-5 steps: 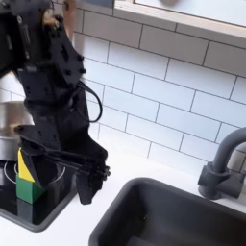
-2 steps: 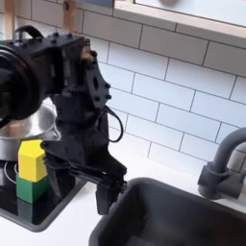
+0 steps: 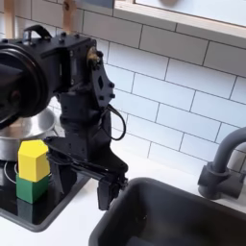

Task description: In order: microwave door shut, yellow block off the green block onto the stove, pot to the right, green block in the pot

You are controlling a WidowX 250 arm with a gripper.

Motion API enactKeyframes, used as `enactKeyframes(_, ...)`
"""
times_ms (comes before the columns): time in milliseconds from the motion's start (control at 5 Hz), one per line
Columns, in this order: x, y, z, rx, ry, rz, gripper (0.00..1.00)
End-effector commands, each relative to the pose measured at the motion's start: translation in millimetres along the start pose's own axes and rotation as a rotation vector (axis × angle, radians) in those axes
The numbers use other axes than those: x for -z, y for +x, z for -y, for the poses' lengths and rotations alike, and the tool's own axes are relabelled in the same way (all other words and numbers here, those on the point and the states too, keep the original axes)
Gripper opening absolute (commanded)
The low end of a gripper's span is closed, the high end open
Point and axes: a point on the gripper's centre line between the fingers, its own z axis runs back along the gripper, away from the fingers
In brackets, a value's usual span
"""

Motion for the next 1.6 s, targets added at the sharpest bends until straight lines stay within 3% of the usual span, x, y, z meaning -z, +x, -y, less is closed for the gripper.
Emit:
enactKeyframes(0,2.7,13,-8.1,-0.013,0.009,0.002,1.0)
enactKeyframes(800,4.6,17,-23.3,-0.037,0.037,-0.01,1.0)
enactKeyframes(1400,1.0,21,-44.3,-0.069,0.059,-0.013,1.0)
